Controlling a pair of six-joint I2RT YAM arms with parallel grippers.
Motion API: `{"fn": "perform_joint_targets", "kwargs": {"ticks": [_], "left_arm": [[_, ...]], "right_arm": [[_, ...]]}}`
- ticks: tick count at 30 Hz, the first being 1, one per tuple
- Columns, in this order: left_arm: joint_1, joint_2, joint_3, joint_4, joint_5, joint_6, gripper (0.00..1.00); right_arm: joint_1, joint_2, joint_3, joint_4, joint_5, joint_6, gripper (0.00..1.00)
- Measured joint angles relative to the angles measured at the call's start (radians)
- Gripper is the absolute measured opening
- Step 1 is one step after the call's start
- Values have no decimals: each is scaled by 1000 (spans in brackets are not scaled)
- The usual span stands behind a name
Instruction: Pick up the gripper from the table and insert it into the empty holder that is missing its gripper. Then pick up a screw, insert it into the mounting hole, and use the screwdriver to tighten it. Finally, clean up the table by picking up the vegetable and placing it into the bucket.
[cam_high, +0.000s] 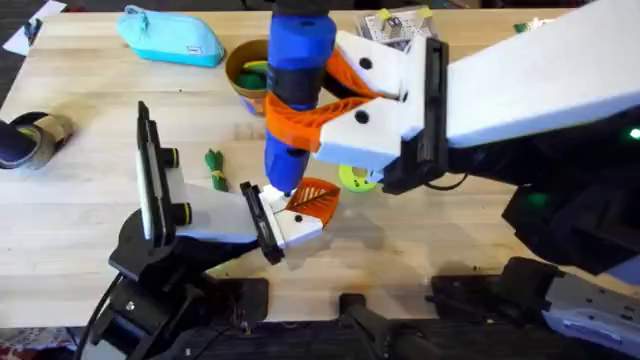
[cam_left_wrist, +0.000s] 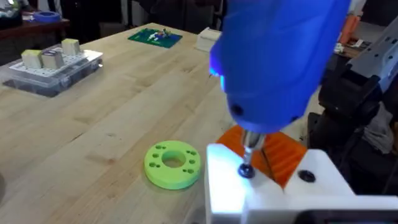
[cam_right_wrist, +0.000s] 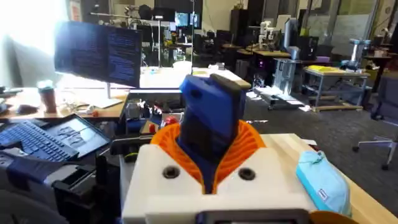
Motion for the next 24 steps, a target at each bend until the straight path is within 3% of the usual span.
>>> {"fn": "perform_joint_targets", "kwargs": {"ticks": [24], "left_arm": [[0,0,0,-1,0,0,15]], "right_arm": [[0,0,0,-48,4,-4,48]]}}
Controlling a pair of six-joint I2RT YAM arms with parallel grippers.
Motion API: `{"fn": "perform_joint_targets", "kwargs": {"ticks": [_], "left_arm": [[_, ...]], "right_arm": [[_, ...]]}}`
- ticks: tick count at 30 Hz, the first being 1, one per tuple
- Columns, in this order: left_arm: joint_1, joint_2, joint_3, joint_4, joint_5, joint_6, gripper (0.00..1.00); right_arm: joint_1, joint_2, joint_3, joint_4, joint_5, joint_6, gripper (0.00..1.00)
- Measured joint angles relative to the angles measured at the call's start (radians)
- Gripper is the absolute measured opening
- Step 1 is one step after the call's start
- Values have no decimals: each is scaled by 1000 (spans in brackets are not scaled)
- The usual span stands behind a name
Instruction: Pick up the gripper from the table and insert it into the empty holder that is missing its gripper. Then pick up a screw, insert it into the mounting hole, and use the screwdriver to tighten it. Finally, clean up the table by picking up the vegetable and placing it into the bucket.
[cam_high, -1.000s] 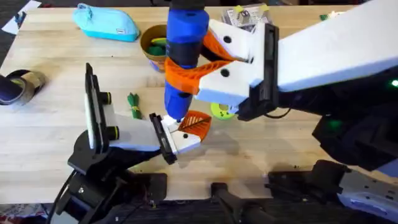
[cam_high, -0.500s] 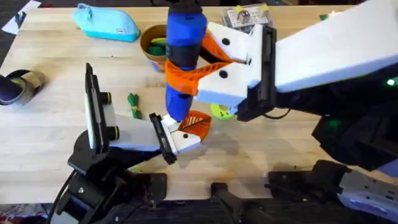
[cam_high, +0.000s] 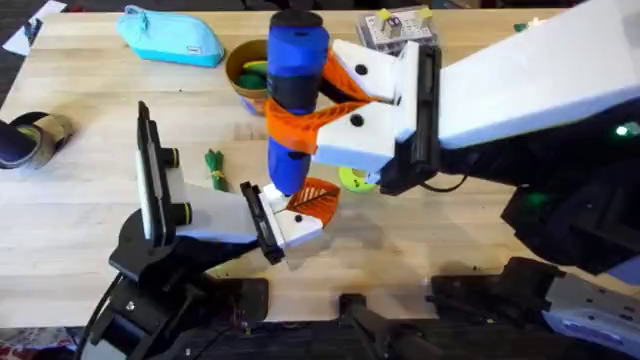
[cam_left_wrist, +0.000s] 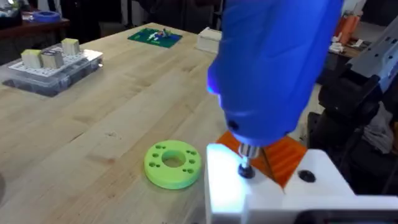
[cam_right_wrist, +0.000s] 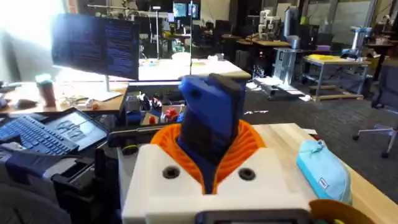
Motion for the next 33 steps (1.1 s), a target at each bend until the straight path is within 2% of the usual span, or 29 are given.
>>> {"fn": "perform_joint_targets", "kwargs": {"ticks": [26,33], "left_arm": [[-2,0,0,1,1,1,15],[-2,0,0,0,1,0,15]], "right_arm": [[-1,0,-1,6,-4,-4,49],[-1,-21,-6,196,-3,-4,47]]}}
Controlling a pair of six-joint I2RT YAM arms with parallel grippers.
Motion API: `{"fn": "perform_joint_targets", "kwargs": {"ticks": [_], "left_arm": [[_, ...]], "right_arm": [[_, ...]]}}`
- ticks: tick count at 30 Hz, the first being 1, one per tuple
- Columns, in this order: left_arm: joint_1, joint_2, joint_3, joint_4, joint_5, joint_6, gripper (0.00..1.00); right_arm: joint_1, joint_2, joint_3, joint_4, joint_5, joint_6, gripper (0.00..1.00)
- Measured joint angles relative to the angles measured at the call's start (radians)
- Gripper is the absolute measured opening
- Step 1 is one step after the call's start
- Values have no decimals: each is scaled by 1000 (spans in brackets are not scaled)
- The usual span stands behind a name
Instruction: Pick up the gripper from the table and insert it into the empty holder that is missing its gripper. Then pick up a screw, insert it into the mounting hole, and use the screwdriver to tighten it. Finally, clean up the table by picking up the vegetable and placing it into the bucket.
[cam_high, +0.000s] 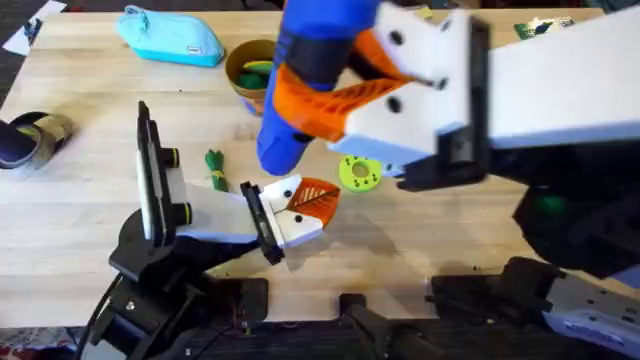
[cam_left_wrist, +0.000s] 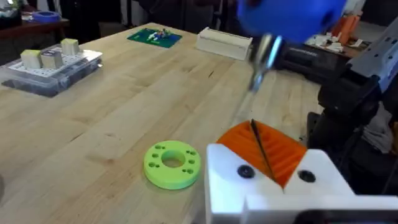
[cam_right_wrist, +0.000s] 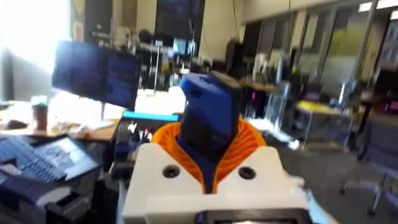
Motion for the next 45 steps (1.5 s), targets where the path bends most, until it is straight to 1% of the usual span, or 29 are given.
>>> {"fn": "perform_joint_targets", "kwargs": {"ticks": [2,6,9,11,14,20,22,25,29,37,40,43,45], "left_arm": [[0,0,0,0,0,0,15],[0,0,0,0,0,0,15],[0,0,0,0,0,0,15],[0,0,0,0,0,0,15],[0,0,0,0,0,0,15],[0,0,0,0,0,0,15],[0,0,0,0,0,0,15],[0,0,0,0,-2,0,15],[0,0,0,0,-3,0,15],[0,0,0,0,-4,0,15],[0,0,0,0,-4,0,15],[0,0,0,0,-4,0,15],[0,0,0,0,-5,0,15]], "right_arm": [[0,-30,0,14,8,-7,48],[0,-70,0,-22,29,-46,48],[0,-66,0,-81,58,-106,48],[0,-63,0,-138,110,-162,49],[0,-62,0,-242,250,-266,48],[-11,-30,0,-475,634,-490,48],[-26,-9,0,-569,722,-531,48],[-41,20,-1,-723,803,-568,49],[-41,37,-4,-841,837,-588,48],[-41,51,-4,-970,852,-603,48],[-51,60,-4,-974,854,-601,47],[-93,60,-4,-970,849,-575,49],[-159,60,-4,-971,834,-539,48]]}}
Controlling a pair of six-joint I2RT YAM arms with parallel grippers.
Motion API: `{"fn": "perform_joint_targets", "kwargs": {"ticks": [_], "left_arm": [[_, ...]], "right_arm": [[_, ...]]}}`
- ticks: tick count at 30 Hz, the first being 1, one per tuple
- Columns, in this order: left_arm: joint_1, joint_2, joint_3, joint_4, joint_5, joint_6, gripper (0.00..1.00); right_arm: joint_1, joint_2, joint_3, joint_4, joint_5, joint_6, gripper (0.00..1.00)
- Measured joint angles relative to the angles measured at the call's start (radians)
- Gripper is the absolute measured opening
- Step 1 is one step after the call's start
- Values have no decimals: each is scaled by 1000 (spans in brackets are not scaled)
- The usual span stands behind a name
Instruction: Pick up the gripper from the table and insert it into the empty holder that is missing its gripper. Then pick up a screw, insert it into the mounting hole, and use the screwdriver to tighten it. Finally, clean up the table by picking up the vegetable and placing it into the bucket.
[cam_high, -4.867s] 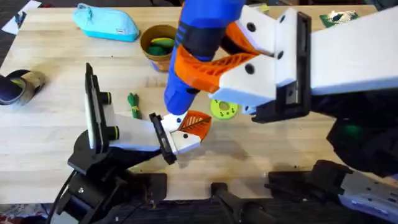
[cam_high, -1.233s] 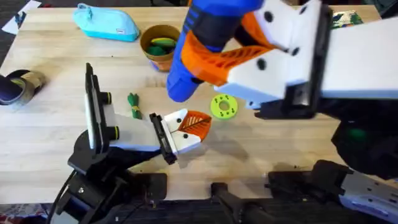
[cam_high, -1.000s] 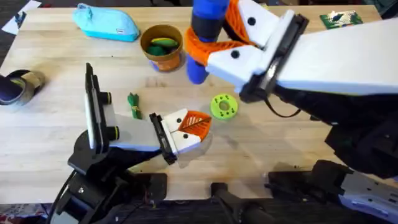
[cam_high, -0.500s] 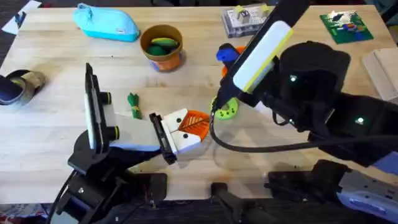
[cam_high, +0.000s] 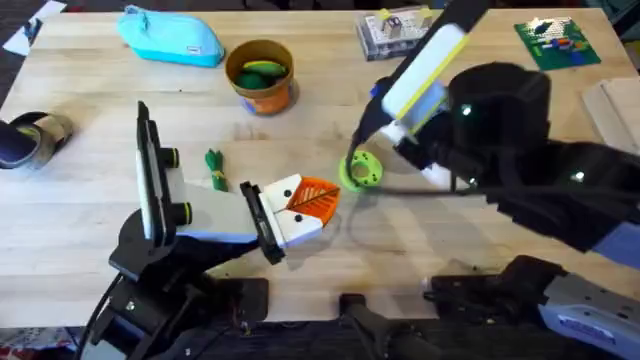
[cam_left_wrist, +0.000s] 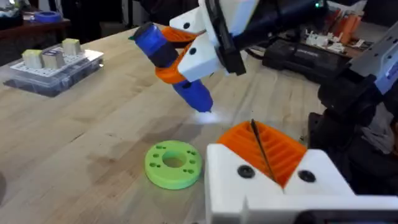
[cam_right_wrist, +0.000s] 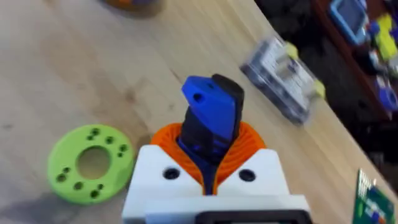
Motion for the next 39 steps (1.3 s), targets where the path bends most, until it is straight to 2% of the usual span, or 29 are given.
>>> {"fn": "perform_joint_targets", "kwargs": {"ticks": [7,11,18,23,31,35,39], "left_arm": [[0,0,0,0,-3,0,15],[0,0,0,0,-7,0,15],[0,0,0,0,-17,0,15],[0,0,0,1,-22,0,15],[0,0,0,1,-22,0,15],[0,0,0,1,-22,0,15],[0,0,0,1,-22,0,15]], "right_arm": [[-282,8,2,-58,-179,25,49],[-356,82,19,-126,-242,-25,48],[-351,298,102,-147,-283,-170,48],[-305,397,118,-119,-283,-220,47],[-212,496,132,-110,-310,-362,49],[-198,514,147,-110,-316,-467,47],[-198,516,150,-112,-321,-508,47]]}}
